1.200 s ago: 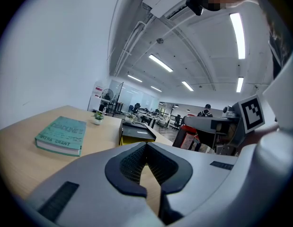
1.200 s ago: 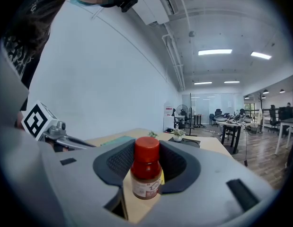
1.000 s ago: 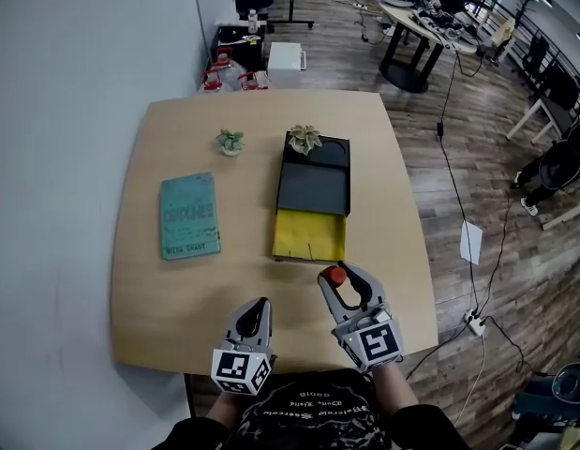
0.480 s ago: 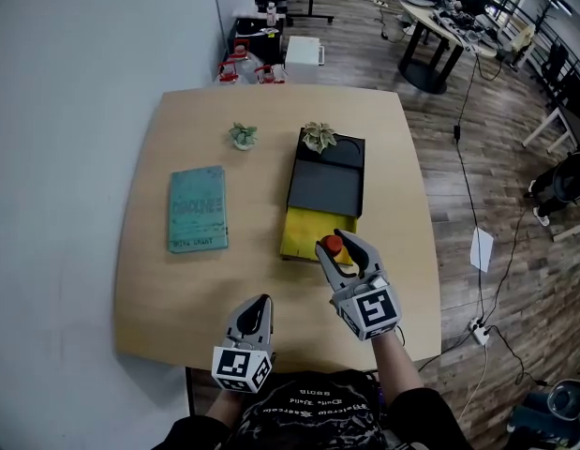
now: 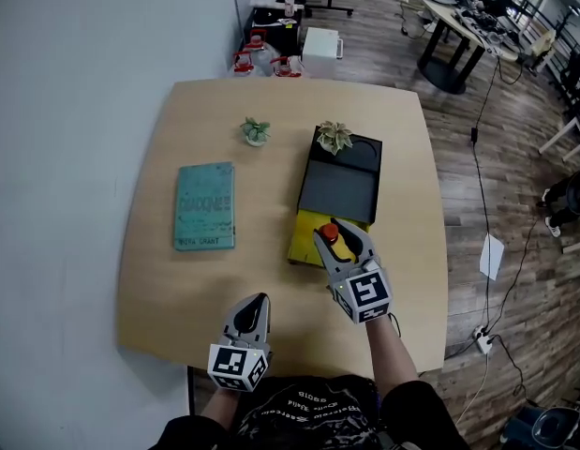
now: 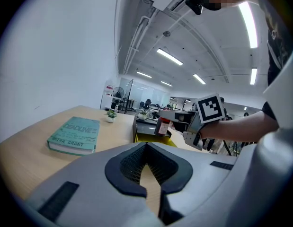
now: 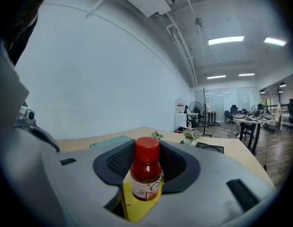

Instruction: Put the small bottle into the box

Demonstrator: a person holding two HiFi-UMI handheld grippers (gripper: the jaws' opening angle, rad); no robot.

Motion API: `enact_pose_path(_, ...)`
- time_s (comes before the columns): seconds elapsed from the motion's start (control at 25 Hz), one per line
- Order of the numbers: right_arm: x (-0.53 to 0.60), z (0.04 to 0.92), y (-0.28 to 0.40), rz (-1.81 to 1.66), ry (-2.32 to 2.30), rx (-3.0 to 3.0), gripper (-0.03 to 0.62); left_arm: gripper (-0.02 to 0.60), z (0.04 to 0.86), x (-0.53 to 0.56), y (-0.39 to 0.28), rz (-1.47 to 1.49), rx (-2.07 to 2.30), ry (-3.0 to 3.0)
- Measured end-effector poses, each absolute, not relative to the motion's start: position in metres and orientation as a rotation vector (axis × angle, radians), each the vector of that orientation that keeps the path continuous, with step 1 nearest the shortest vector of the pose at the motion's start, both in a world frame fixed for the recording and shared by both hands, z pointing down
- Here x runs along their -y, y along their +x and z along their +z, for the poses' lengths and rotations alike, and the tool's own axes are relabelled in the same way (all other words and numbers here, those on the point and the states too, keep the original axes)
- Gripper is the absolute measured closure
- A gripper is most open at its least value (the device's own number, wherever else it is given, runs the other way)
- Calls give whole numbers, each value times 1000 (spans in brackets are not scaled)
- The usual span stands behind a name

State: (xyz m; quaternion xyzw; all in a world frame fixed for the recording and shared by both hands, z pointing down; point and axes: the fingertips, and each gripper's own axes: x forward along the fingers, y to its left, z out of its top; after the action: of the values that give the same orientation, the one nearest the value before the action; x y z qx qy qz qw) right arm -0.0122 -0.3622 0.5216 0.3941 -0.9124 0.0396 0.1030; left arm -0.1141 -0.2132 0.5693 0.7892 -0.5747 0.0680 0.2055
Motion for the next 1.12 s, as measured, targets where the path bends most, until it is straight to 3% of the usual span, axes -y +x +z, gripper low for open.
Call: enact_pose_path(1.12, 424, 620, -48, 164, 921, 2597, 433, 577, 596, 260, -114, 309, 1609, 2148)
